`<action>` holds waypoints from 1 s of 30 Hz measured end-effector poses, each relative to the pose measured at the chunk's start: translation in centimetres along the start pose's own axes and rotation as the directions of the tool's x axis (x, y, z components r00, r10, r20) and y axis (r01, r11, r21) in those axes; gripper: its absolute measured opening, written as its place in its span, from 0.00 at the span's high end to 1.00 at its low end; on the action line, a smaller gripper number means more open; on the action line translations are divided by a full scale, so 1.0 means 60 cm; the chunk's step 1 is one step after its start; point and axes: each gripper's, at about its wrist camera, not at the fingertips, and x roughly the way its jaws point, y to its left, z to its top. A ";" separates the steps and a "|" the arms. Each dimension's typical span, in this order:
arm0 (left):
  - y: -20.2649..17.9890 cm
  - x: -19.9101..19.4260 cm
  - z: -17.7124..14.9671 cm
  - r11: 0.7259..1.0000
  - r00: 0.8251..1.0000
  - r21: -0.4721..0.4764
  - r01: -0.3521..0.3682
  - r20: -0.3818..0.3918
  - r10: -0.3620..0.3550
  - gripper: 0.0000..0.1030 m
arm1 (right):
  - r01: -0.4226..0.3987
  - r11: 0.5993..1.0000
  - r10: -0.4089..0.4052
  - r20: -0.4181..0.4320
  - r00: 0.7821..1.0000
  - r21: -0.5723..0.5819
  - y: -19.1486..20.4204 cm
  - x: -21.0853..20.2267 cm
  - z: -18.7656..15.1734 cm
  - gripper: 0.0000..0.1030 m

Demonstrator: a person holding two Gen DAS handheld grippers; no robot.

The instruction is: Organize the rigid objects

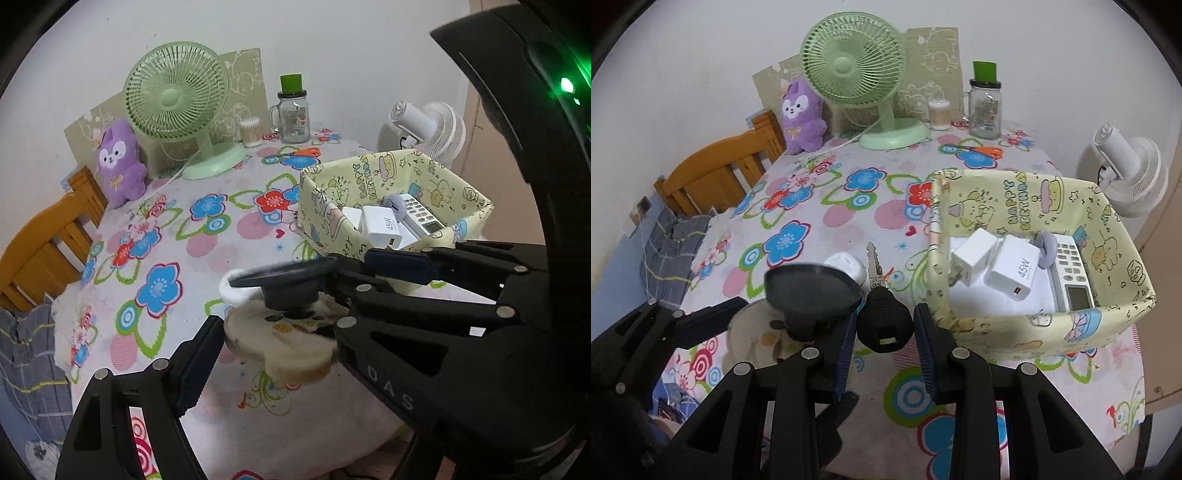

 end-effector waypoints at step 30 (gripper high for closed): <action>-0.049 0.046 0.085 0.997 0.998 0.031 0.068 0.003 -0.069 0.40 | 0.037 0.995 -0.041 0.043 0.998 0.090 -0.105 -0.032 0.045 0.67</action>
